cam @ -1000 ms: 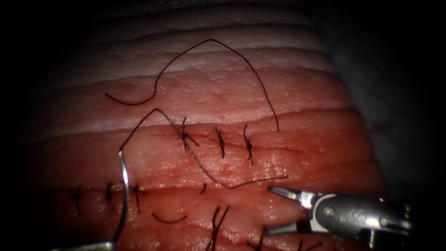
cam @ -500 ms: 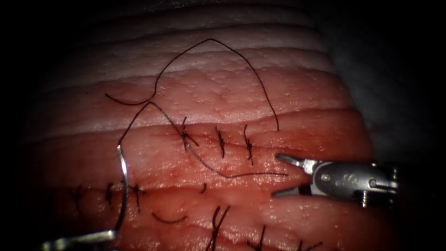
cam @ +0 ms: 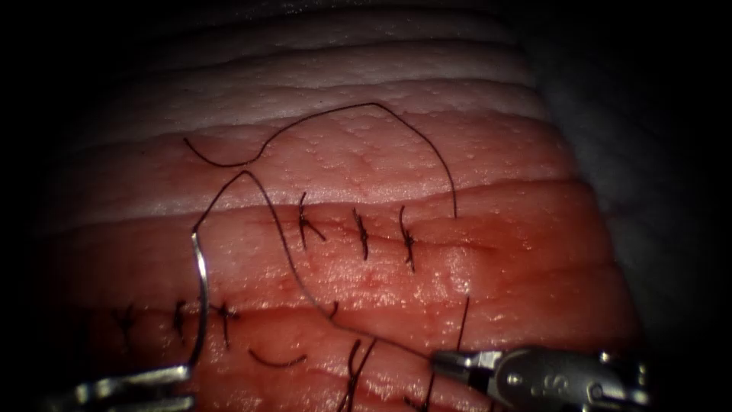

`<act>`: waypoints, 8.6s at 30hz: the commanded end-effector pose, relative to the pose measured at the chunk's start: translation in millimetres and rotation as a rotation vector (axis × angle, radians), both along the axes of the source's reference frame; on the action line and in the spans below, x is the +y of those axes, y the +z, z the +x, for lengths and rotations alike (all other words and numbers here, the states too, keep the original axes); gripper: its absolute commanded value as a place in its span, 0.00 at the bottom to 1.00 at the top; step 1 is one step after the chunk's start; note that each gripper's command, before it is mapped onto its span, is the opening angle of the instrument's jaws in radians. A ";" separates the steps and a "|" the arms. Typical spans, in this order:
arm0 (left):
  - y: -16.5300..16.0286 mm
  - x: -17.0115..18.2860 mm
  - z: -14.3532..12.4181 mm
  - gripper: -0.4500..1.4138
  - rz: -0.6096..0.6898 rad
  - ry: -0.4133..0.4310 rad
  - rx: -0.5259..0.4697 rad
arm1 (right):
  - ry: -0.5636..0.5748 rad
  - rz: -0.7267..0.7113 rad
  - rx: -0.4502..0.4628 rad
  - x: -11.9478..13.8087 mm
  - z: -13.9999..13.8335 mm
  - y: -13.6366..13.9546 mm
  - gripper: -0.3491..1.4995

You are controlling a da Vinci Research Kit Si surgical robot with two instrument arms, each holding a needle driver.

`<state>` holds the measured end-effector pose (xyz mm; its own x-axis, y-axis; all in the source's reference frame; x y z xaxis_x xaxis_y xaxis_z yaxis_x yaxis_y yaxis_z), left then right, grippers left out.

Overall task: Wound Closure
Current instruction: With right hand, grab and pull suture away from wound repeatedly until a short tail remains, then pick up tail with right gripper and pull slightly, then pick up thread with left hand, then wrap suture two times counter-clockwise around right end-effector

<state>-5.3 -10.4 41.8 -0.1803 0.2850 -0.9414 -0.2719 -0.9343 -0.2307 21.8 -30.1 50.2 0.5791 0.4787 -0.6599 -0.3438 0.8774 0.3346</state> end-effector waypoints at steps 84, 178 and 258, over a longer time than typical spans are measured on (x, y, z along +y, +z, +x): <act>10.0 8.0 12.5 0.00 0.049 -0.216 0.184 | -0.140 -0.428 -0.026 5.9 -3.0 6.3 0.35; 20.5 11.1 4.5 0.00 0.087 -0.118 0.148 | 0.291 0.487 0.205 23.1 -6.7 11.3 0.00; 28.4 19.3 1.6 0.00 -0.012 -0.037 0.023 | 0.223 0.050 0.423 15.5 -12.9 2.1 0.42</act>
